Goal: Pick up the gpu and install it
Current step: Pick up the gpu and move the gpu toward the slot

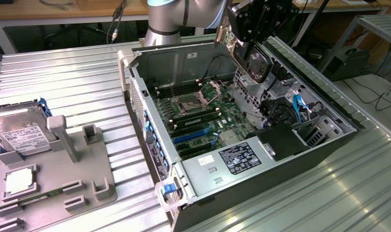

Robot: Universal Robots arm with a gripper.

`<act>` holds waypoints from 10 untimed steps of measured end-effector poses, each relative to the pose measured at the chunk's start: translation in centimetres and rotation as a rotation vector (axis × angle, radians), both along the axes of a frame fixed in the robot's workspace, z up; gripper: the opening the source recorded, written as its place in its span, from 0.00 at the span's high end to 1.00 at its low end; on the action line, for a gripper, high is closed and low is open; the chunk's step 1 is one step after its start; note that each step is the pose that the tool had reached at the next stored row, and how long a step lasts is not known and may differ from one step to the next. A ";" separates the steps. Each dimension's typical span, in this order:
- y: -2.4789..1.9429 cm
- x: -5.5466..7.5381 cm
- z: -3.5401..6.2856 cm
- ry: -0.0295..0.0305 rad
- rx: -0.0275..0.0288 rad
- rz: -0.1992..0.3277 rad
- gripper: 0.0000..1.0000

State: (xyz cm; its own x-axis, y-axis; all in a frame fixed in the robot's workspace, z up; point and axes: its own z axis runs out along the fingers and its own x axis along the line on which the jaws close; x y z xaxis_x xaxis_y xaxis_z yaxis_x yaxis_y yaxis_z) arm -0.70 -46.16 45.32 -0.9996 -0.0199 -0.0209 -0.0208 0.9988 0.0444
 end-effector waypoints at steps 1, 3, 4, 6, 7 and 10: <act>0.00 0.0 0.00 0.0000 0.0000 0.000 0.72; 0.00 0.0 0.00 0.0000 0.0000 0.000 0.72; 0.00 0.0 0.00 0.0000 0.0000 0.000 0.72; 0.00 0.0 0.00 0.0000 0.0000 0.000 0.72; 0.00 0.0 0.00 0.0000 0.0000 0.000 0.72; 0.00 0.0 0.00 0.0000 0.0000 0.000 0.72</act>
State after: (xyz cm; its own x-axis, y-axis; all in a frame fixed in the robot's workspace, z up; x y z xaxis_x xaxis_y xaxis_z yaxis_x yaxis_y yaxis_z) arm -0.70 -46.16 45.32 -0.9996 -0.0200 -0.0210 -0.0209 0.9988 0.0444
